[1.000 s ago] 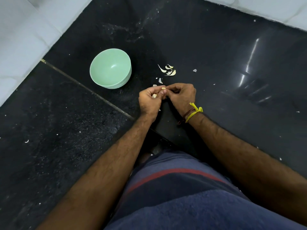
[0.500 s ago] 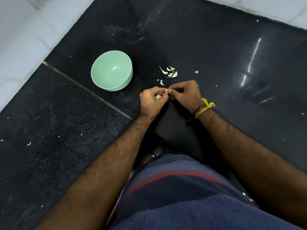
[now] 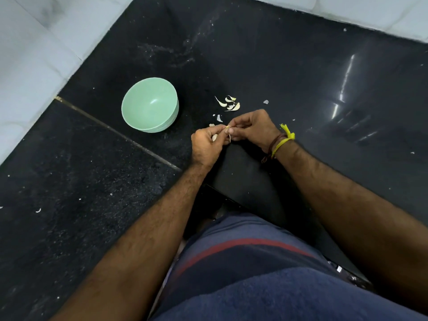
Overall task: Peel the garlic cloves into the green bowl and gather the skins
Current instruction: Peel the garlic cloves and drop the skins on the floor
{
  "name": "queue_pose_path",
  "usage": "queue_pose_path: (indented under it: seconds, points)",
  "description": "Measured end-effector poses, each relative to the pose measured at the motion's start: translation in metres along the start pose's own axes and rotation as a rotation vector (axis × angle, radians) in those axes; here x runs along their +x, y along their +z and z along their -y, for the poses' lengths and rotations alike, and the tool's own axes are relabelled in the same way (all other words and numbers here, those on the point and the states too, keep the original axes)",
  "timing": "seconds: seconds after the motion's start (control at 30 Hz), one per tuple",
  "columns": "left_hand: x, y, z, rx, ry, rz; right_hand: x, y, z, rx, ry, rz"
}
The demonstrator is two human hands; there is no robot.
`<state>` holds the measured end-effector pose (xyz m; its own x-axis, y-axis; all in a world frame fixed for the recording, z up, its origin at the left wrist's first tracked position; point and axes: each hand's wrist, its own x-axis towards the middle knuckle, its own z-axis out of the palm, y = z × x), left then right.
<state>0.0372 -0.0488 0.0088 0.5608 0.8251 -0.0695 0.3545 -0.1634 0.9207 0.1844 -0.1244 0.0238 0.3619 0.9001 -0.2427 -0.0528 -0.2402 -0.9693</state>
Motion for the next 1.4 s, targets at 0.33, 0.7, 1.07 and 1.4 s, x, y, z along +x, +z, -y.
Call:
queue_pose_path:
  seconds: [0.33,0.7,1.07,1.4]
  points:
    - [-0.003,0.011,0.004,0.179,0.140,-0.108,0.009,0.005,-0.008,-0.137,0.004,-0.060]
    - [0.004,0.009,-0.012,-0.089,-0.161,-0.110,-0.003,0.020,-0.004,-0.041,0.020,-0.388]
    - [0.022,0.012,-0.041,-0.083,-0.219,-0.262,0.007,-0.002,0.011,-0.075,0.003,-0.478]
    - [0.044,0.007,-0.042,-0.134,-0.307,-0.105,0.033,-0.009,0.032,-0.560,-0.071,-0.453]
